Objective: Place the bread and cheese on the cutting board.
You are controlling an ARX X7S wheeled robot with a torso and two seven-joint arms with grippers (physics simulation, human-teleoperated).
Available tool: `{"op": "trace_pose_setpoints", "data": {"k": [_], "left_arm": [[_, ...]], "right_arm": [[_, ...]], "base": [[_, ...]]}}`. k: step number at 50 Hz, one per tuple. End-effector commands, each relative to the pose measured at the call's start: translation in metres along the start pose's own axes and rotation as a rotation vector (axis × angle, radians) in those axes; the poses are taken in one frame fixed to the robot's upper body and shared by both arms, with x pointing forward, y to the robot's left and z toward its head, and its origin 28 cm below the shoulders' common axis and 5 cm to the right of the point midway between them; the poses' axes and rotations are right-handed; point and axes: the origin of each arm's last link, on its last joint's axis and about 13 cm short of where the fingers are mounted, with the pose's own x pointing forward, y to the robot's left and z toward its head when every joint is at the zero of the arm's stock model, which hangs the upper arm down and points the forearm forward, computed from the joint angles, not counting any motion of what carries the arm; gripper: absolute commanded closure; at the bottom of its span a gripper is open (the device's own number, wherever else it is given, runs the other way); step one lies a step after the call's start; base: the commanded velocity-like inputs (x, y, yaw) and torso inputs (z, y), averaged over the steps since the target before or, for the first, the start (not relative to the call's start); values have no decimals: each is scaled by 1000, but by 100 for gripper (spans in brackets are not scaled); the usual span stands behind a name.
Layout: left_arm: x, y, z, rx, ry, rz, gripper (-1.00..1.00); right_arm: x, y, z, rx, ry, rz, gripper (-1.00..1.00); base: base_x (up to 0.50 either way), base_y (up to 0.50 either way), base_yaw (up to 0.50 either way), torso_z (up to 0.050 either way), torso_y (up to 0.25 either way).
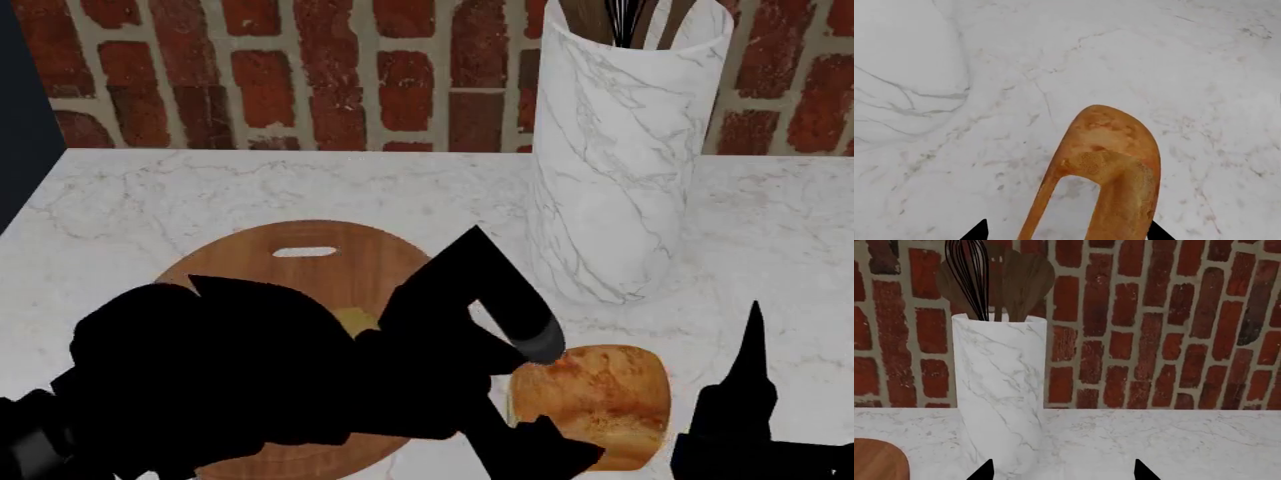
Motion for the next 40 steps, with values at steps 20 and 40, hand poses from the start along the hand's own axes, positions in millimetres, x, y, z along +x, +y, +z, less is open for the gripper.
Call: {"op": "trace_pose_setpoints", "data": {"k": [20, 40], "left_arm": [[2, -20, 31, 59, -14, 38, 100], [-74, -54, 52, 4, -215, 205, 100]], "right_arm": [[-11, -5, -5, 21, 0, -10, -100], [-16, -6, 12, 20, -29, -28, -100]], "base": [[0, 0, 0, 0, 0], [0, 0, 0, 0, 0]]}}
